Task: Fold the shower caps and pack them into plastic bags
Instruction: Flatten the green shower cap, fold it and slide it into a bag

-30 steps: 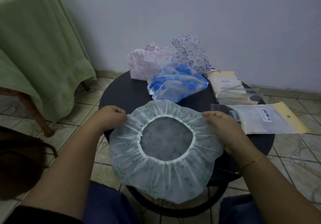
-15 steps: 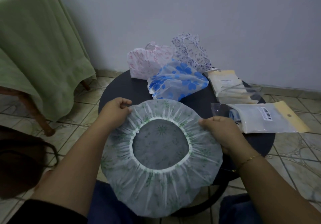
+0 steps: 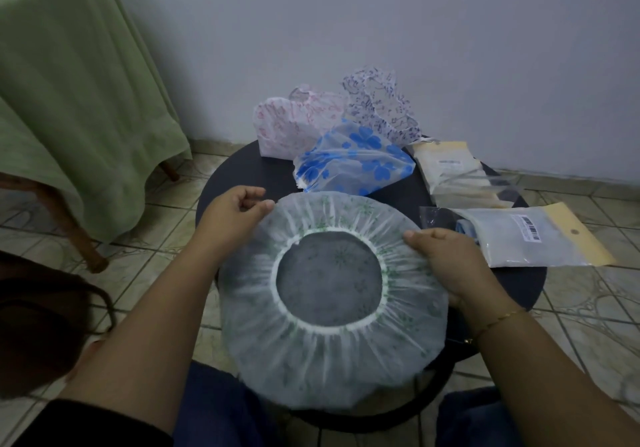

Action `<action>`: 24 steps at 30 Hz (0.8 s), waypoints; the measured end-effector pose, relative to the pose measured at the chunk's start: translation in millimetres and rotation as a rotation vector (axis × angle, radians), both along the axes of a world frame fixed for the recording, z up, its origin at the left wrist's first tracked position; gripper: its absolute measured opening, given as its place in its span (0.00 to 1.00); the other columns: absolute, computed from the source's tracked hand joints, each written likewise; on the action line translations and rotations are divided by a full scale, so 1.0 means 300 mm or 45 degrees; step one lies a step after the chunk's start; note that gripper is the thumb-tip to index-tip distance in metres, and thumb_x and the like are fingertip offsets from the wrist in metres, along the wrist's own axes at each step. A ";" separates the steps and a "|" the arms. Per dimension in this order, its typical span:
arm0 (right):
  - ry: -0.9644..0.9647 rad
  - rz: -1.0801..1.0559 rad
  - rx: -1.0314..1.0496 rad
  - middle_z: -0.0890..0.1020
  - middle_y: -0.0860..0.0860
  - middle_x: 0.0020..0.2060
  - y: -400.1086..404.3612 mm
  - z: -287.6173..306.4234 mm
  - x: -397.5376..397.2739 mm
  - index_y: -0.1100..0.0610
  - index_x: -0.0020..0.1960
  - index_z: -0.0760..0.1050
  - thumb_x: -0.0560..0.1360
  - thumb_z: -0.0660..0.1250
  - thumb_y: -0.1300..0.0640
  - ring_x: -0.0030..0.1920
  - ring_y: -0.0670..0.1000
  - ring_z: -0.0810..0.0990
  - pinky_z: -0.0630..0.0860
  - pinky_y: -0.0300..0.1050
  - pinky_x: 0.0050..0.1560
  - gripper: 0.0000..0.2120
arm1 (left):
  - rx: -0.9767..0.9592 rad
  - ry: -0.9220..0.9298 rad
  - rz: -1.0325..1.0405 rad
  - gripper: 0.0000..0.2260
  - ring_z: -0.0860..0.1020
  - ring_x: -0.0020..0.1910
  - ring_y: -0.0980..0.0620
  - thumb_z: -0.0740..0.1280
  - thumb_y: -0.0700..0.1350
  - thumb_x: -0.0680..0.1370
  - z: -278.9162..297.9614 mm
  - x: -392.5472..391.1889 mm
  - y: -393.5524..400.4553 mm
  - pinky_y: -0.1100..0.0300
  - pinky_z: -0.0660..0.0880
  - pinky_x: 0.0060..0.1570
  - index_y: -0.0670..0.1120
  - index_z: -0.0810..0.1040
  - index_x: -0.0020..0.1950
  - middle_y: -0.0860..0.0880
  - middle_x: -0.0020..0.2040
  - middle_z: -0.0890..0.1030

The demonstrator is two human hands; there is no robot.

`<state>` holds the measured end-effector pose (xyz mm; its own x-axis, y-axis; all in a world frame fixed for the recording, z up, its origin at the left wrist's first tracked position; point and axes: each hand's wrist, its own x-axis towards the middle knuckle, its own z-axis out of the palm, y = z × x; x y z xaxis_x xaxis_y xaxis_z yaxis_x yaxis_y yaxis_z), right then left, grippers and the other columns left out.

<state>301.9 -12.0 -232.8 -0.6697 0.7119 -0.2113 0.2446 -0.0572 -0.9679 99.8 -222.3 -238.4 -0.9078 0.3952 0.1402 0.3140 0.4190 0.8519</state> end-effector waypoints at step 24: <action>-0.110 0.028 0.028 0.82 0.58 0.39 -0.018 0.005 -0.010 0.64 0.40 0.78 0.73 0.70 0.50 0.41 0.56 0.80 0.78 0.49 0.44 0.15 | -0.309 -0.111 -0.097 0.16 0.71 0.33 0.54 0.62 0.54 0.79 0.004 0.048 0.020 0.60 0.66 0.33 0.43 0.74 0.39 0.52 0.35 0.75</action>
